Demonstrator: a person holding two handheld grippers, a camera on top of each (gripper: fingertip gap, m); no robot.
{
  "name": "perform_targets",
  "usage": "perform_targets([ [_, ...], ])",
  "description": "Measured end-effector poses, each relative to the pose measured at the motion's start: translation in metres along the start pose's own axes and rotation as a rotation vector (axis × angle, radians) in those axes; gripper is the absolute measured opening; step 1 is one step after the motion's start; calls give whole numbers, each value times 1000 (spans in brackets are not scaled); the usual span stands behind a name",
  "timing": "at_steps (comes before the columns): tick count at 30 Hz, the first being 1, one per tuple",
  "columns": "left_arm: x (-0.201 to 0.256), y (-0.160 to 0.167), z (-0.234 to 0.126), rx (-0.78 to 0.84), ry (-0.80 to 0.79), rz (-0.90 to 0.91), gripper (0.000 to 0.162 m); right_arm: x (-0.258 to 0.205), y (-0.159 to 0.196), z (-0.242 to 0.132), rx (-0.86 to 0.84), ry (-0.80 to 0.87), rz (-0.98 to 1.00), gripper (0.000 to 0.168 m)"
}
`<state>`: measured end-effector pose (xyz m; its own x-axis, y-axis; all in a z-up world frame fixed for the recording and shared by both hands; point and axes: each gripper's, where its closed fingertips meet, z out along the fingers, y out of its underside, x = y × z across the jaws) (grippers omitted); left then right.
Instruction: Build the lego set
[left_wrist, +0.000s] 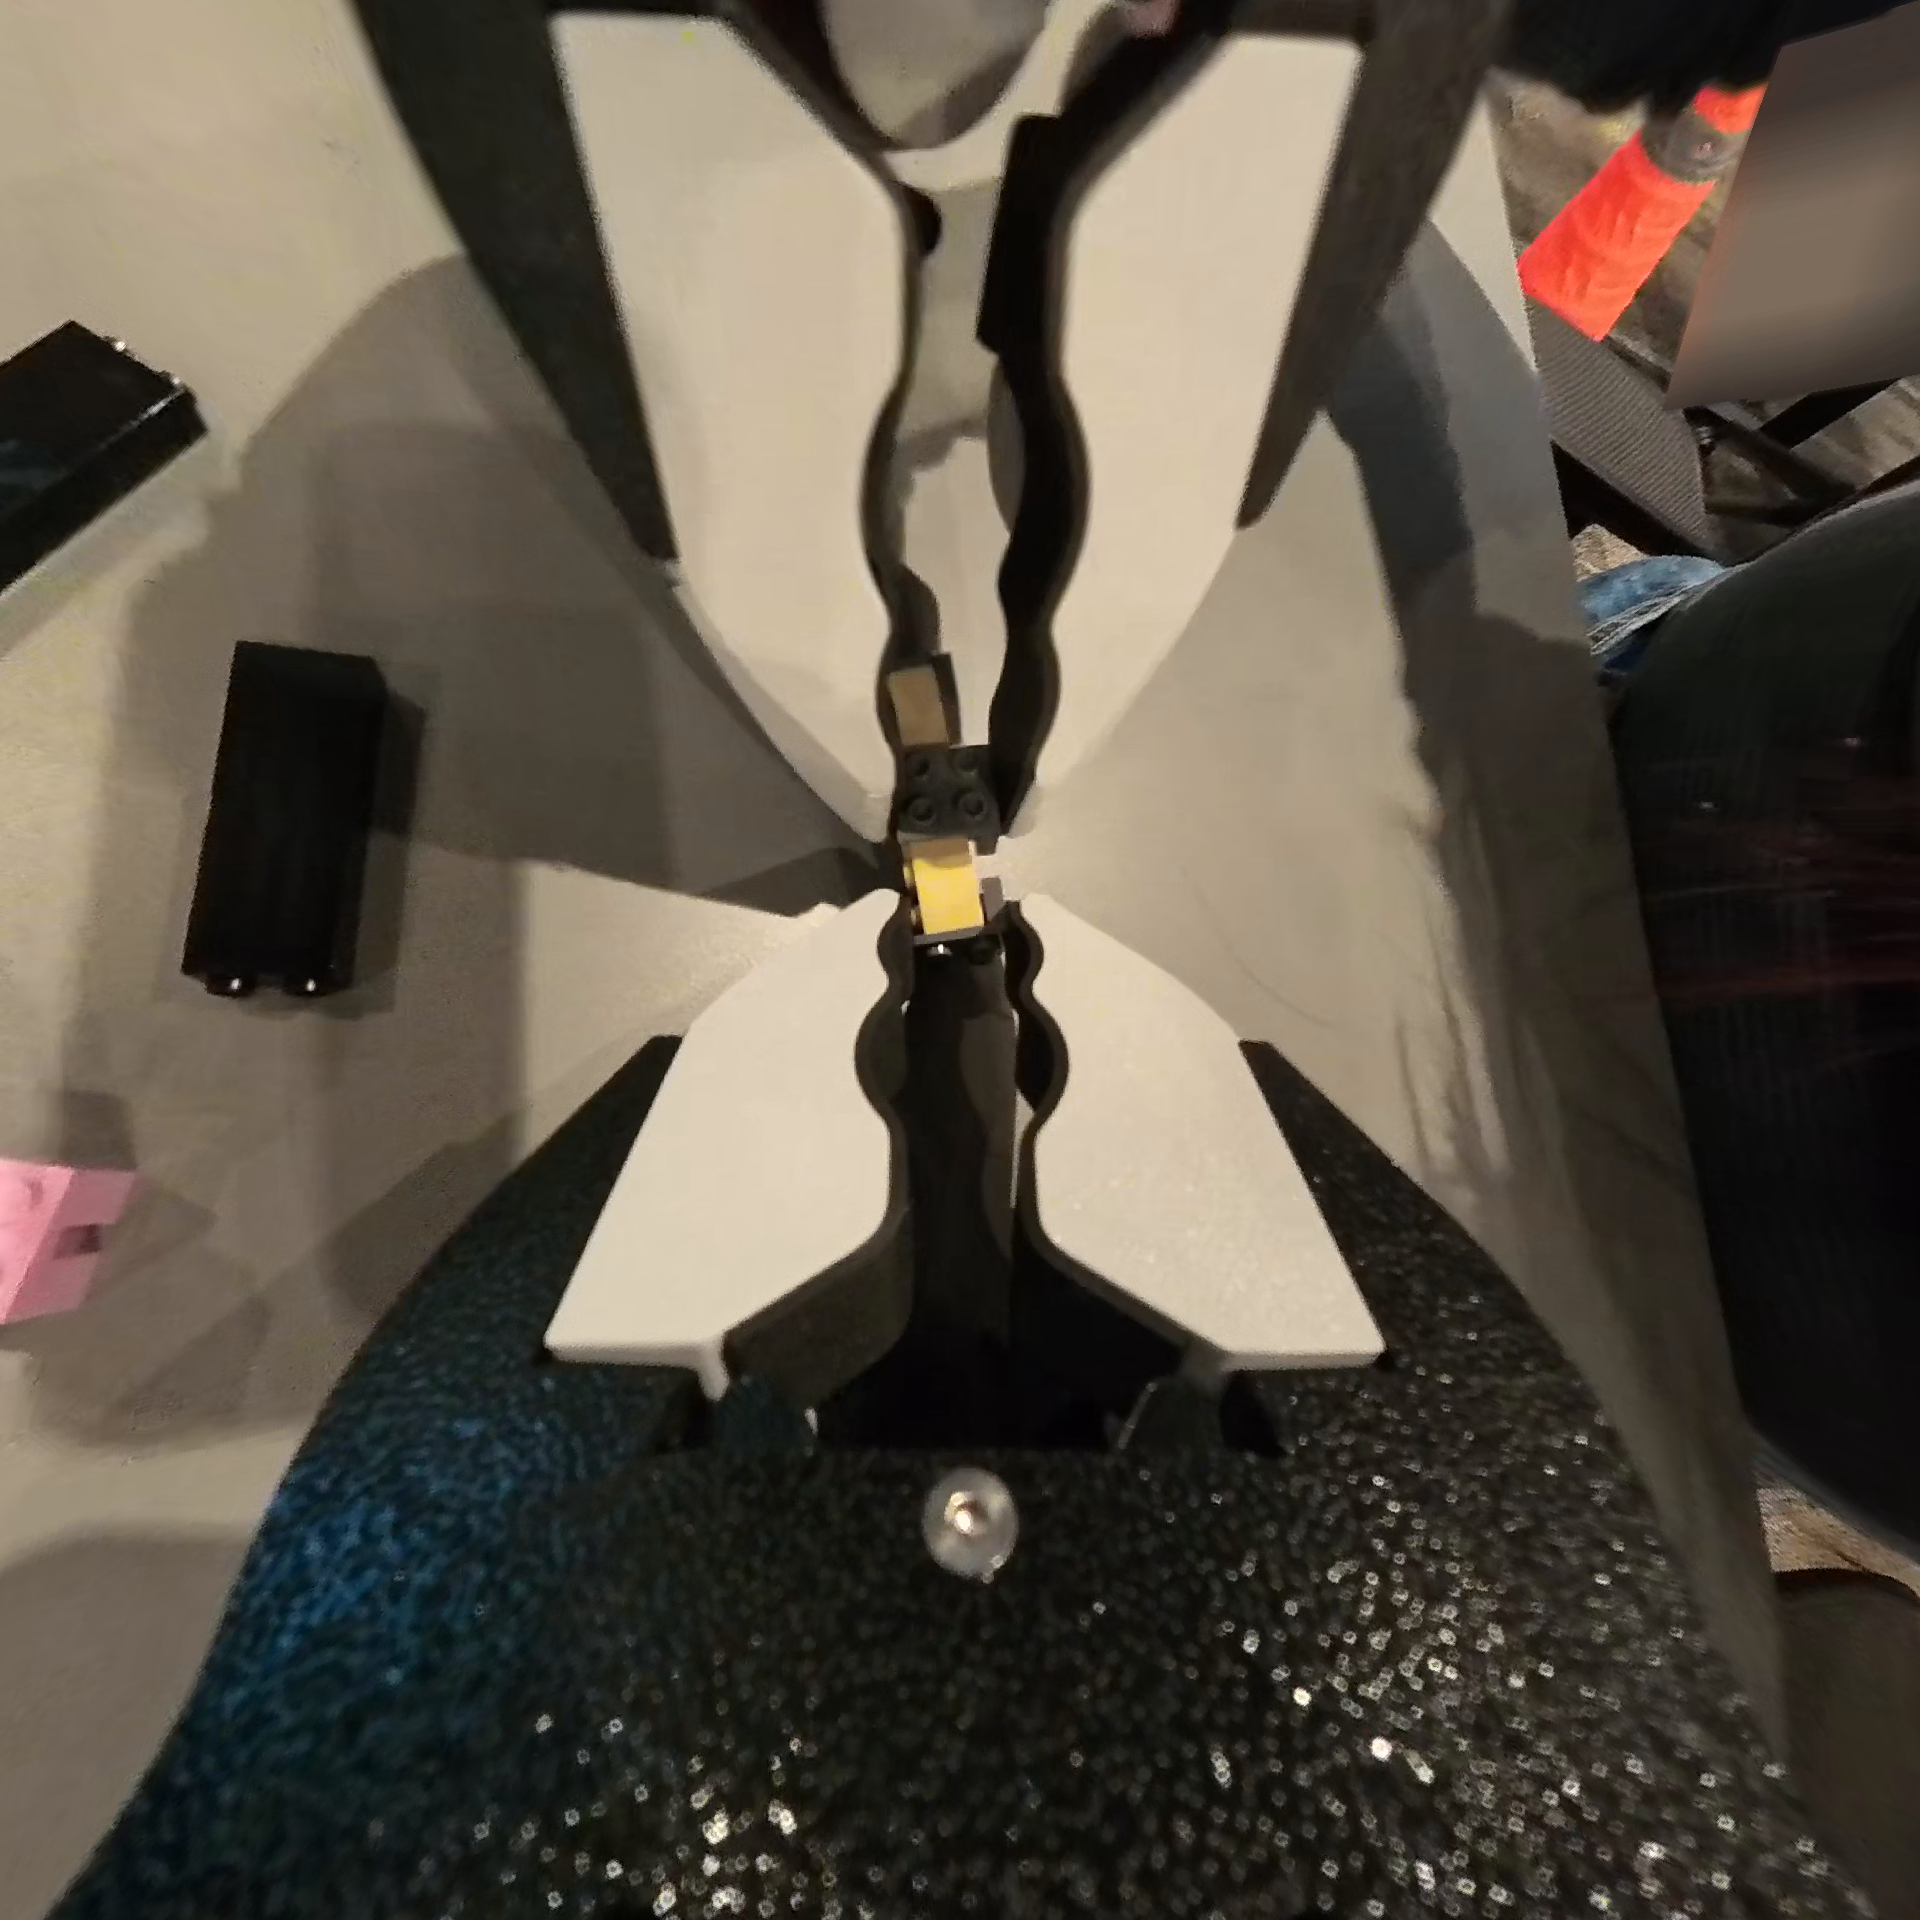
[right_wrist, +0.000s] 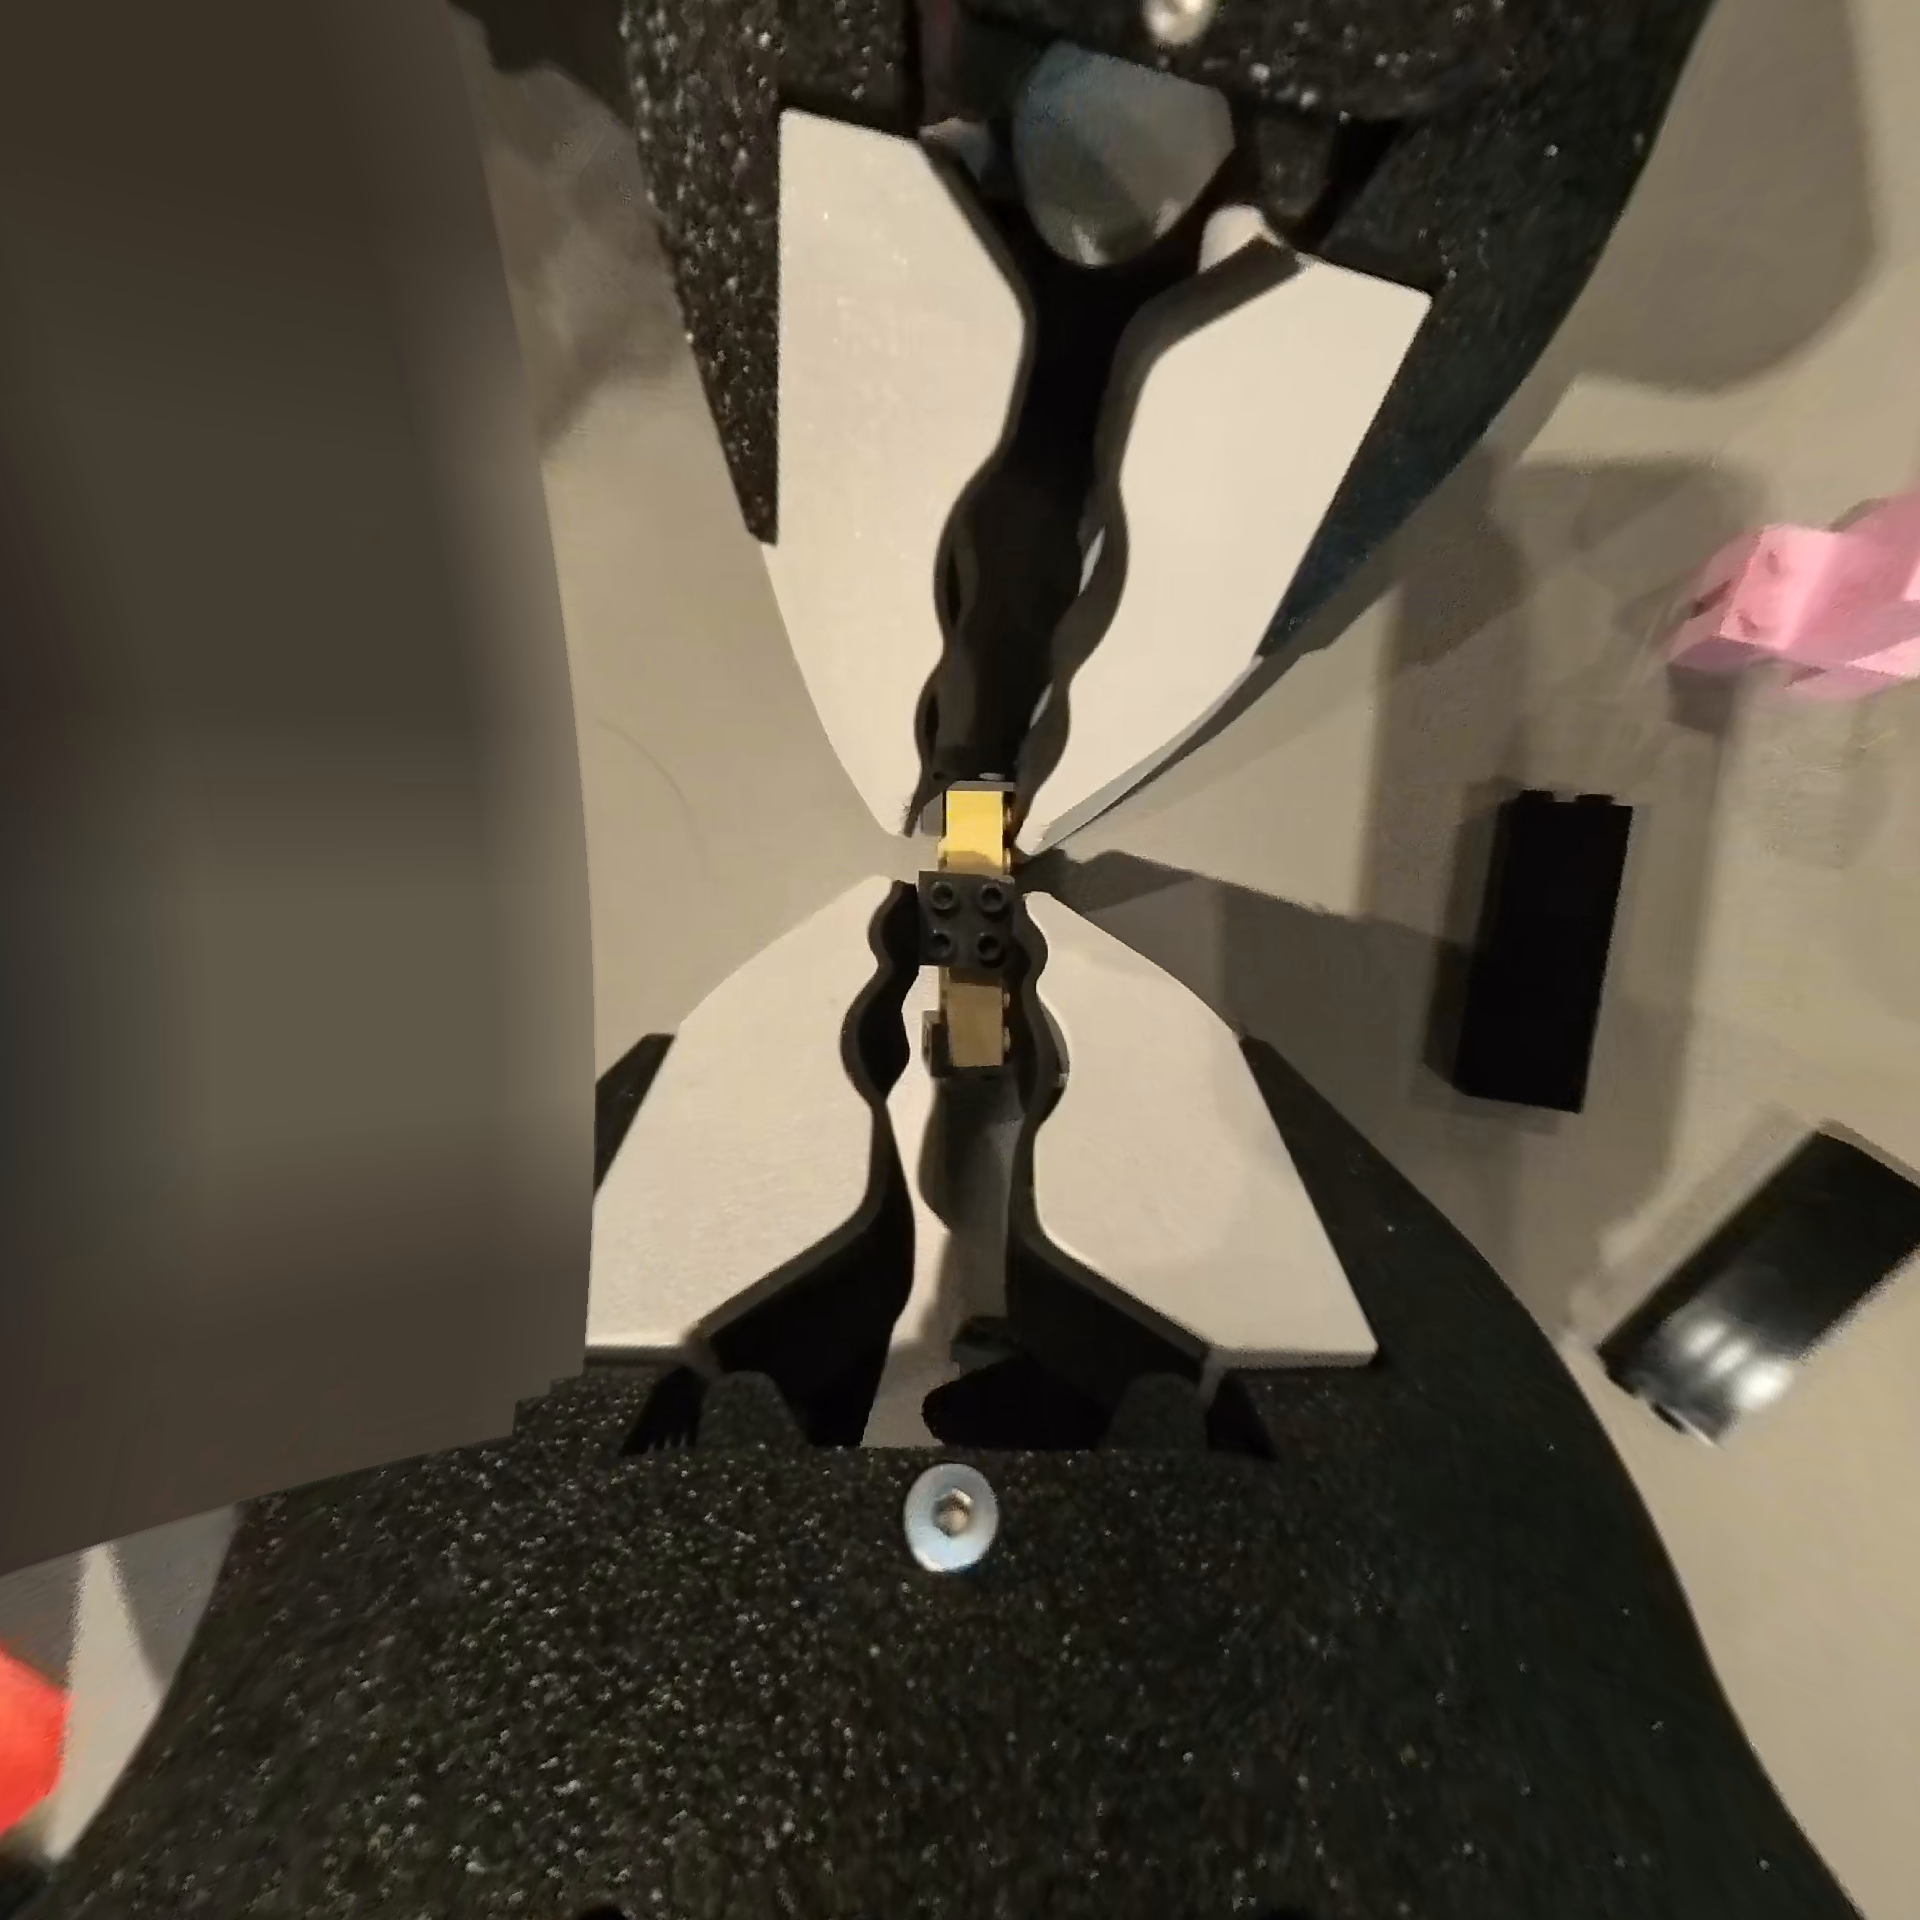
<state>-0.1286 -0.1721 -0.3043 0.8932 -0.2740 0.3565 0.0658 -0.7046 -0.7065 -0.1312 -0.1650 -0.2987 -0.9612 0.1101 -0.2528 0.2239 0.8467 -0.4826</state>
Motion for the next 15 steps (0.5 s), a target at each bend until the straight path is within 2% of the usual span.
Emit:
perform_targets([
  [5,-1,0,0,3,-9,3,16,2,4,0,-74,64,-33,16],
  [11,-2,-1,0,8,-25,4,16,3,4,0,-12,67,-27,16],
  [15,-2,0,1,8,-33,11,16,4,4,0,5,143,-62,16],
])
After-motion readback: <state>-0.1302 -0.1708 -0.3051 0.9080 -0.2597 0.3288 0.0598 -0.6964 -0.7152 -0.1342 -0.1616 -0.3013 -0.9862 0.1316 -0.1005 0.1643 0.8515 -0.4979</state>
